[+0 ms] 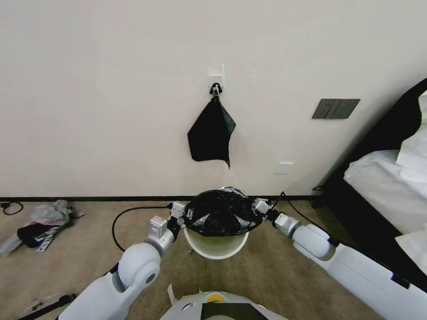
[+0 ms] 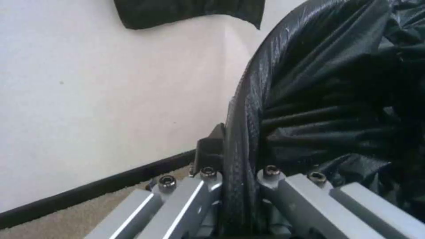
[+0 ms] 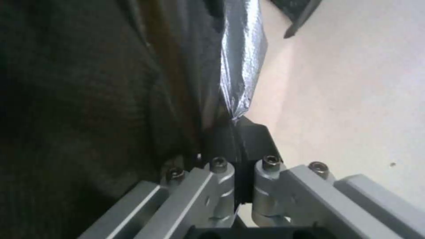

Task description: Place a trash bag onto the trash bin.

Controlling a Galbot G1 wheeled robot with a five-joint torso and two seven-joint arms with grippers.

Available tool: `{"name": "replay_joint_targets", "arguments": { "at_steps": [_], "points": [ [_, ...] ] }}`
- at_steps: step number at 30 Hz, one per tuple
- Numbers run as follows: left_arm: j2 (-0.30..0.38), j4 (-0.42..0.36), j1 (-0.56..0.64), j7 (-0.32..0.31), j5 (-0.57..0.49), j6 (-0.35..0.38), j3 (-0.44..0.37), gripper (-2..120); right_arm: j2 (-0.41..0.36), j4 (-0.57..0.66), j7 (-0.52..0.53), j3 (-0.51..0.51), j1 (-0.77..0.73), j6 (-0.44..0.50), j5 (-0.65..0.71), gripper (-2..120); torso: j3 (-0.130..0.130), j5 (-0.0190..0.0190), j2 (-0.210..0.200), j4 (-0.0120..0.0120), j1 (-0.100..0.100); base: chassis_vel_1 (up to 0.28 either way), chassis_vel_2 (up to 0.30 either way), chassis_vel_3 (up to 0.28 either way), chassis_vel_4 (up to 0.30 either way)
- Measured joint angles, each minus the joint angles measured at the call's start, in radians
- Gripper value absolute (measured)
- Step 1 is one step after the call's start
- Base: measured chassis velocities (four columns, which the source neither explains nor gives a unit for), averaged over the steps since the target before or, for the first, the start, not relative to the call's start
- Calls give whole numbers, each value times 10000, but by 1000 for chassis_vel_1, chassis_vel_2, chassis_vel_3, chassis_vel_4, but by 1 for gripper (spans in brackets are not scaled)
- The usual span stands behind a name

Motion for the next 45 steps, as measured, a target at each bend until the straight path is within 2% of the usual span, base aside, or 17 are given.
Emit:
{"name": "replay_joint_targets", "arguments": {
  "at_steps": [3, 4, 7, 11, 15, 18, 19, 20, 21, 23, 25, 27, 31, 33, 36, 41, 45],
  "points": [
    [-45, 26, 14, -47, -138, -3, -42, 1, 57, 0, 11, 27, -27, 106, 75, 2, 0, -1, 0, 0, 0, 0, 0, 0, 0],
    [-64, 29, 18, -107, -293, 1, -64, 1, 129, 37, 139, 62, -44, 140, 340, 10, 0, 1, 0, 1, 0, 0, 0, 0, 0],
    [-65, 56, 17, -156, -409, 31, -74, 1, 178, 128, 279, 164, -83, 135, 781, 17, 0, -1, 0, 1, 0, 0, 0, 0, 0],
    [-122, 110, -34, -513, -1098, 316, -149, 1, 201, 400, 654, 623, -253, -75, 2225, 38, 0, -2, 0, 0, 0, 0, 0, 0, 0],
    [-145, 152, -43, -610, -1249, 373, -186, 1, 196, 490, 743, 829, -347, -186, 2671, 44, 0, -1, 0, 0, 0, 0, 0, 0, 0],
    [-183, 256, -121, -966, -1824, 533, -338, 1, 175, 933, 900, 1564, -790, -527, 3741, 63, 0, 0, 0, 1, 0, 0, 0, 0, 0],
    [-183, 256, -121, -966, -1824, 533, -338, 1, 175, 933, 900, 1564, -790, -527, 3741, 63, 0, 0, 0, 1, 0, 0, 0, 0, 0],
    [-191, 310, -169, -1096, -2021, 564, -439, 1, 210, 1305, 999, 1976, -1091, -754, 4373, 71, 0, -2, 0, -1, 0, 0, 0, 0, 0],
    [-191, 310, -169, -1096, -2021, 564, -439, 1, 210, 1305, 999, 1976, -1091, -754, 4373, 71, 0, -2, 0, -1, 0, 0, 0, 0, 0],
    [-189, 349, -192, -1183, -2265, 607, -544, 1, 265, 1703, 1126, 2342, -1408, -1055, 5121, 82, 0, -1, 0, 1, 0, 0, 0, 0, 0],
    [-184, 358, -196, -1193, -2329, 619, -558, 1, 280, 1806, 1153, 2425, -1484, -1182, 5438, 84, 0, -1, 0, 0, 0, 0, 0, 0, 0],
    [-180, 362, -195, -1194, -2386, 650, -556, 1, 362, 2025, 1180, 2573, -1584, -1566, 6436, 96, 0, -1, 0, -1, 0, 0, 0, 0, 0],
    [-181, 301, -134, -1181, -2379, 709, -498, 1, 502, 2165, 1144, 2664, -1499, -2184, 7846, 100, 0, -1, 0, 0, 0, 0, 0, 0, 0],
    [-179, 258, -105, -1176, -2373, 727, -481, 1, 521, 2165, 1134, 2672, -1445, -2248, 8086, 100, 0, 0, 0, 1, 0, 0, 0, 0, 0],
    [-145, 150, 12, -1171, -2343, 759, -494, 1, 508, 2278, 922, 2906, -1336, -2504, 9742, 100, 0, -1, 0, 2, 0, 0, 0, 0, 0],
    [-140, 137, 50, -1170, -2341, 760, -603, 1, 465, 2328, 897, 3073, -1350, -2519, 10007, 100, 0, 0, 0, 2, 0, 0, 0, 0, 0],
    [-150, 216, 64, -1225, -2440, 707, -862, 1, 444, 2702, 1272, 3632, -1916, -2572, 9995, 100, 0, -1, 0, 1, 0, 0, 0, 0, 0]
  ]
}}
